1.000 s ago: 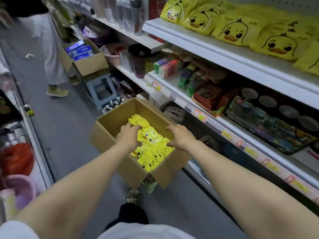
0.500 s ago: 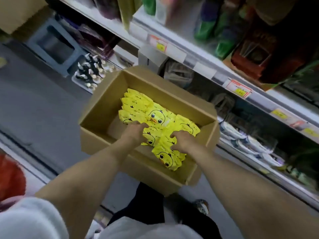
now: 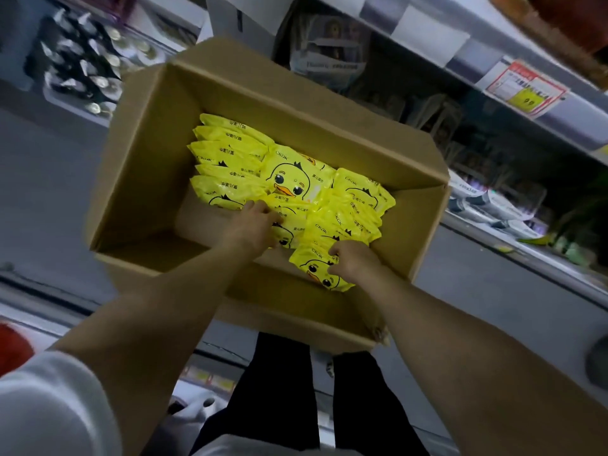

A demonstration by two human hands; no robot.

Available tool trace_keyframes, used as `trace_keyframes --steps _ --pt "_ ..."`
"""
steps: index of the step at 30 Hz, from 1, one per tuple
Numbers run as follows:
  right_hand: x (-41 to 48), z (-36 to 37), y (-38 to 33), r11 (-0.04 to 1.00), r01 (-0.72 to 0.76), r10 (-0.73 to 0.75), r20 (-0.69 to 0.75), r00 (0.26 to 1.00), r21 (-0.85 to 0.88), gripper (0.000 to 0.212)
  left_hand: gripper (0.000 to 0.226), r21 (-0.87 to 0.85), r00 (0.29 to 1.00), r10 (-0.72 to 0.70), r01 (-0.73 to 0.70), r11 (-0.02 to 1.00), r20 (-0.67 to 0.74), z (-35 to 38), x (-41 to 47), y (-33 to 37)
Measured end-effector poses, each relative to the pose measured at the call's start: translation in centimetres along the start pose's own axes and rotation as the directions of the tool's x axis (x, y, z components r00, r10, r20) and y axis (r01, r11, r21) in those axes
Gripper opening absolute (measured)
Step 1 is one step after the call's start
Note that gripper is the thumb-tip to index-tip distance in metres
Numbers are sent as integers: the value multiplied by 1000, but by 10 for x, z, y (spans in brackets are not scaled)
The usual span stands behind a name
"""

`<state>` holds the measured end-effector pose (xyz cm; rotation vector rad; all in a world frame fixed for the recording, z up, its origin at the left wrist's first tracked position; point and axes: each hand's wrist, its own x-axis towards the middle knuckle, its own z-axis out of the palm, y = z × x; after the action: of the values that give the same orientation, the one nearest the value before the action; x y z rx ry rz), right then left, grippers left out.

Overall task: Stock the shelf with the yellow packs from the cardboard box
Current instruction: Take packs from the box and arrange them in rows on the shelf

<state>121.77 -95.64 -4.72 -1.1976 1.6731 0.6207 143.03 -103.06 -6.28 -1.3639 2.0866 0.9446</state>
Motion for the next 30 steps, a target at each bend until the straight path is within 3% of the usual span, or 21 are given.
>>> trace_keyframes --steps 6,13,17,19,22,25,30 --pt "7 16 0 999 -47 46 -83 996 -15 47 60 83 1000 15 -13 996 -22 8 5 -2" --pt "15 28 0 995 -101 101 -62 993 4 51 58 129 1000 -4 2 992 19 8 15 -12" --pt "21 30 -2 993 -116 117 -57 992 8 34 46 191 1000 -12 11 982 0 20 13 -15" --pt "23 33 -1 992 -120 122 -54 991 38 30 45 145 999 -9 3 989 42 27 12 -15" --pt "23 42 0 990 -97 104 -66 992 99 31 51 -101 983 -45 64 993 180 34 12 -15" --pt "24 49 -1 990 -90 100 -99 990 104 32 61 -218 977 -83 126 968 198 39 13 -19" --pt "22 44 -3 996 -59 68 -148 987 65 35 81 -161 971 -95 132 978 220 41 21 -17"
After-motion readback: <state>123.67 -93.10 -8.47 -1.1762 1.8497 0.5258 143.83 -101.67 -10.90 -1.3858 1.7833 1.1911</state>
